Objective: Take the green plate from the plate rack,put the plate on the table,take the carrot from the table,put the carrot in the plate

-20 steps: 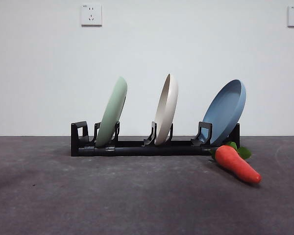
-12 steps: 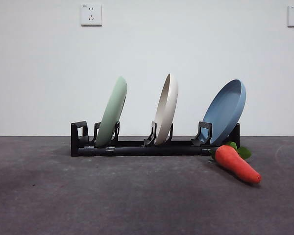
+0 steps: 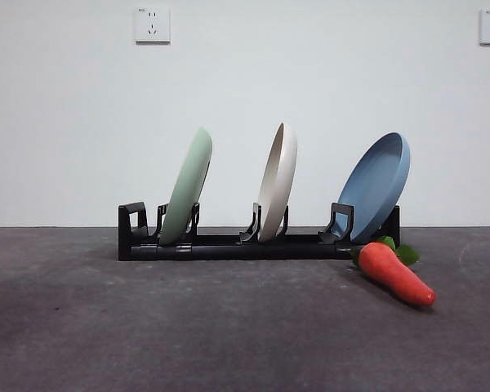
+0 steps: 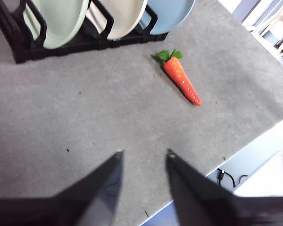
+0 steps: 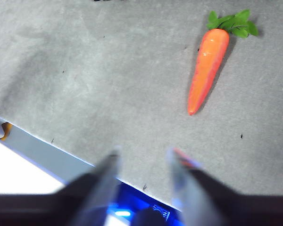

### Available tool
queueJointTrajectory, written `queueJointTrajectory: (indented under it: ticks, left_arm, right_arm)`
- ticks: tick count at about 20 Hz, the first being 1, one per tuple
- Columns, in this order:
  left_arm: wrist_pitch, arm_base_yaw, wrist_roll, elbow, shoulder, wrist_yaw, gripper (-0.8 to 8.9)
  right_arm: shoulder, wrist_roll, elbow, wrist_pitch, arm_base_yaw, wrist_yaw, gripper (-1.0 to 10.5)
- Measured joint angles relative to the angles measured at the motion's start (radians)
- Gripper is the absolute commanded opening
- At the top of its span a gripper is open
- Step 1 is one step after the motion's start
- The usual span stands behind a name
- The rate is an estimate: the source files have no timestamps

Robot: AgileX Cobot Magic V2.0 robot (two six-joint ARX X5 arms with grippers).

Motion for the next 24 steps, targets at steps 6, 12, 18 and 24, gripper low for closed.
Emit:
queueJointTrajectory:
  ticks: [6,12,18,24]
  left_arm:
    - [0.146,-0.003,-0.002,0.002,0.055,0.001,5.98]
    - [0.347,-0.116,-0.009,0.115,0.328,-0.039,5.97]
    - [0.511,-0.243,0.007,0.358,0.716,-0.209,5.97]
    - [0.552,-0.271,0.052,0.61,1.07,-0.317,5.96]
  right_arm:
    - [0.0,0.008,0.0,0.0,0.0,0.0,6.2]
    - [0.0,0.013,0.0,-0.001,0.0,-0.001,6.2]
    - [0.0,0.016,0.0,-0.007,0.0,-0.001,6.2]
    - [0.0,0.017,0.0,-0.045,0.0,0.0,6.2]
